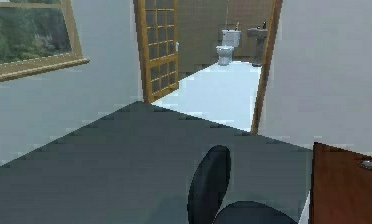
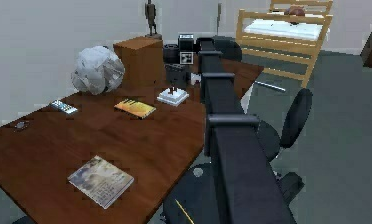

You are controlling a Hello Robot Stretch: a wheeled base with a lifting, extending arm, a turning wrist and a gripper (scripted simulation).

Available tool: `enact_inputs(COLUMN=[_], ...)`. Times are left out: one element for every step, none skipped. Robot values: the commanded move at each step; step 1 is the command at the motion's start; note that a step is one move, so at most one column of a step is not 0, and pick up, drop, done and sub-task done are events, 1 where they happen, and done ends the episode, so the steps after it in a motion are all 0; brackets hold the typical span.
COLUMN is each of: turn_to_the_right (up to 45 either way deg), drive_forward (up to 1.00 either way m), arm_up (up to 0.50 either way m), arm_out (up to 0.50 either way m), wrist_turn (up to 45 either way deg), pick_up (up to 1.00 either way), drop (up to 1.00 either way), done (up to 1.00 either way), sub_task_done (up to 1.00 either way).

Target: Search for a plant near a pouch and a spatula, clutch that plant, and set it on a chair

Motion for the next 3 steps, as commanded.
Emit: enact_inputs(turn_to_the_right=[0.0,0.0,0.0], drive_forward=[0.0,0.0,0.0], arm_up=[0.0,0.0,0.0], arm_out=[0.0,-0.1,0.0], wrist_turn=[0.0,0.0,0.0], pick_up=[0.0,0.0,0.0], drop=[1.0,0.0,0.0], done=[0.0,0.0,1.0], sub_task_done=[0.0,0.0,0.0])
